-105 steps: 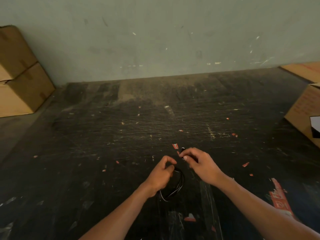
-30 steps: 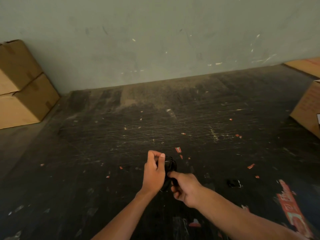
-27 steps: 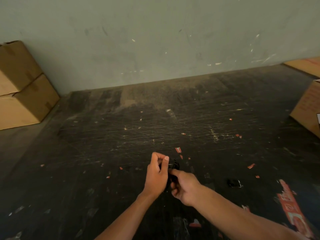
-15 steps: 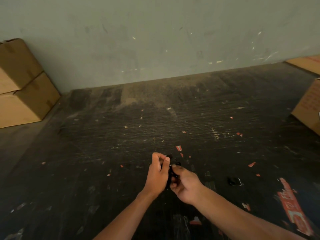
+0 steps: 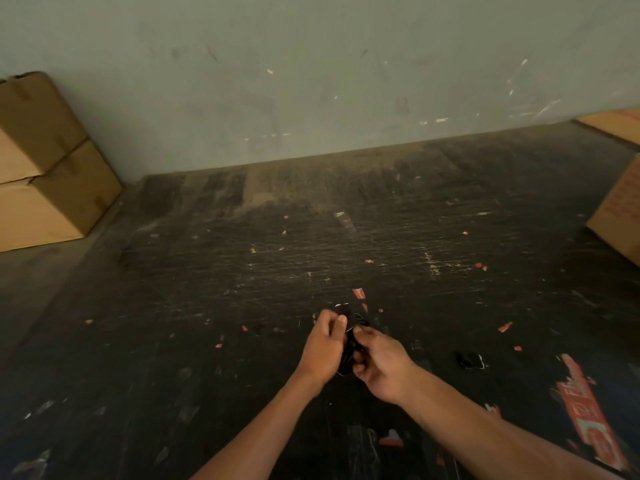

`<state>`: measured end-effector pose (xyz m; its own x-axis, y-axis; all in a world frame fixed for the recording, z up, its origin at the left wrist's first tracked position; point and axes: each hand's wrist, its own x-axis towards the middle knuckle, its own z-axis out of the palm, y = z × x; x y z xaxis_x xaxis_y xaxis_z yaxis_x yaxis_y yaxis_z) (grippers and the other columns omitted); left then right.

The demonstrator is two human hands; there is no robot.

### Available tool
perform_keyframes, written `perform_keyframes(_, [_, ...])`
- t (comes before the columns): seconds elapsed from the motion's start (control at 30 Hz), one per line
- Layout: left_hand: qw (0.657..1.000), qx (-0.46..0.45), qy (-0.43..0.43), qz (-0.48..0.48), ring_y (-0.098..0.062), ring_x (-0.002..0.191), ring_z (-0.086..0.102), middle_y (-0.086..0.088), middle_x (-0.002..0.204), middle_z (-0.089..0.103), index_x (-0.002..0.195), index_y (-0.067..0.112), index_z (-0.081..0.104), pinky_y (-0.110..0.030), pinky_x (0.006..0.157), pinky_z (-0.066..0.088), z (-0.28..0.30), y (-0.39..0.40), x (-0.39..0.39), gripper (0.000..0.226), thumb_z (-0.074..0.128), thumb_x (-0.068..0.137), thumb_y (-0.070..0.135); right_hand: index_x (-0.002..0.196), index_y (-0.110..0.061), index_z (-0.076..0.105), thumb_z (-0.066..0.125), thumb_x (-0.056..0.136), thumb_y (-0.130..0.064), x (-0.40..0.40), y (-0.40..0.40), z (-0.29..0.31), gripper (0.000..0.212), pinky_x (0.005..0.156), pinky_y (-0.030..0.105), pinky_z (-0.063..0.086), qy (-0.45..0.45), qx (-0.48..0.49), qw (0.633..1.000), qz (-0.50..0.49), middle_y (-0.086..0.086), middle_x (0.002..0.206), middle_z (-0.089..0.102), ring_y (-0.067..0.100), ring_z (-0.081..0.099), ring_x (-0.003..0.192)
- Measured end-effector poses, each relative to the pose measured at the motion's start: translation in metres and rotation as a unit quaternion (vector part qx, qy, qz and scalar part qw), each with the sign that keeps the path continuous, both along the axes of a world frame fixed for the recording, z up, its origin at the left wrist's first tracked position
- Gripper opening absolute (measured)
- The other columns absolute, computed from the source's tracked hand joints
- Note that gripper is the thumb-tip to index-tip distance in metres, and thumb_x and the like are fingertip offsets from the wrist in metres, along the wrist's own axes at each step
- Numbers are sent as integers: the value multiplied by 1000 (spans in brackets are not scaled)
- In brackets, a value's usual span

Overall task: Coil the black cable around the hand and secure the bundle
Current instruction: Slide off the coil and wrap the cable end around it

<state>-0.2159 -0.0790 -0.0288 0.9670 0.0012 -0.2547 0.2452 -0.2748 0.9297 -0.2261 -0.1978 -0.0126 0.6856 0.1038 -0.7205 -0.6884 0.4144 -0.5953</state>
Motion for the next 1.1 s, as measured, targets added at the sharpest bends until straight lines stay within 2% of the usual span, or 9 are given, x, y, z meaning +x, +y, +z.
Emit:
perform_keyframes(0.17, [998, -25, -48, 8, -19, 78, 57, -11, 87, 59, 95, 10, 53, -37, 73, 51, -6, 2, -4, 14, 48, 102, 22, 101, -13, 68, 59, 93, -19, -2, -12, 0, 14, 51, 27, 39, -20, -40, 994, 104, 5, 78, 65, 16, 52, 64])
perform_keyframes(0.27, [998, 0, -62, 12, -13, 73, 54, -6, 82, 57, 91, 14, 52, -29, 68, 48, -11, 7, -4, 11, 51, 101, 20, 107, -14, 63, 60, 92, -14, -6, -15, 0, 15, 55, 27, 42, -56, -101, 984, 137, 7, 82, 70, 16, 57, 66])
perform_keyframes(0.37, [998, 17, -56, -9, -5, 67, 52, -3, 79, 58, 88, 18, 53, -21, 63, 47, -16, 8, -6, 12, 51, 100, 20, 107, -15, 55, 60, 92, -10, -4, -16, 2, 17, 58, 27, 45, -132, -159, 973, 100, 7, 80, 69, 15, 59, 67])
perform_keyframes(0.47, [997, 24, -75, -22, 2, 60, 50, -3, 75, 57, 88, 16, 53, -17, 57, 45, -16, 5, -7, 14, 50, 101, 18, 104, -13, 60, 58, 93, -6, 0, -16, 5, 14, 61, 25, 47, -193, -161, 964, 85, 7, 83, 67, 13, 60, 70])
perform_keyframes(0.6, [992, 46, -110, -40, -4, 66, 49, -3, 77, 57, 91, 9, 54, -22, 61, 44, -12, 6, -2, 14, 49, 101, 18, 100, -6, 69, 59, 90, 1, 6, -17, 6, 16, 68, 30, 48, -198, -102, 972, 73, 12, 84, 66, 17, 59, 74])
perform_keyframes(0.73, [989, 64, -113, -65, 3, 62, 49, 5, 76, 57, 92, 15, 55, -17, 58, 43, -14, 12, -1, 15, 45, 103, 19, 103, -7, 69, 63, 85, 6, 3, -21, 2, 23, 75, 31, 52, -226, -92, 964, 107, 12, 92, 70, 19, 63, 82])
perform_keyframes(0.8, [990, 61, -103, -69, 4, 59, 48, 6, 75, 56, 90, 20, 54, -15, 54, 41, -18, 12, -2, 16, 44, 103, 19, 103, -17, 69, 65, 87, -2, 2, -22, 0, 23, 75, 23, 54, -283, -209, 922, 161, 2, 97, 71, 7, 66, 84])
perform_keyframes(0.93, [992, 52, -86, -78, 6, 63, 52, 4, 79, 59, 89, 23, 54, -12, 57, 44, -21, 12, -5, 18, 44, 103, 18, 105, -25, 66, 64, 91, -14, 2, -26, -3, 18, 75, 7, 49, -421, -425, 771, 219, -14, 95, 66, -8, 62, 88])
perform_keyframes(1.1, [994, 36, -71, -76, 4, 62, 52, 5, 79, 58, 90, 20, 56, -15, 58, 44, -17, 6, -11, 16, 46, 102, 23, 106, -20, 64, 58, 93, -14, 6, -33, -15, 15, 92, 19, 47, -492, -508, 668, 233, -10, 108, 53, 0, 54, 100])
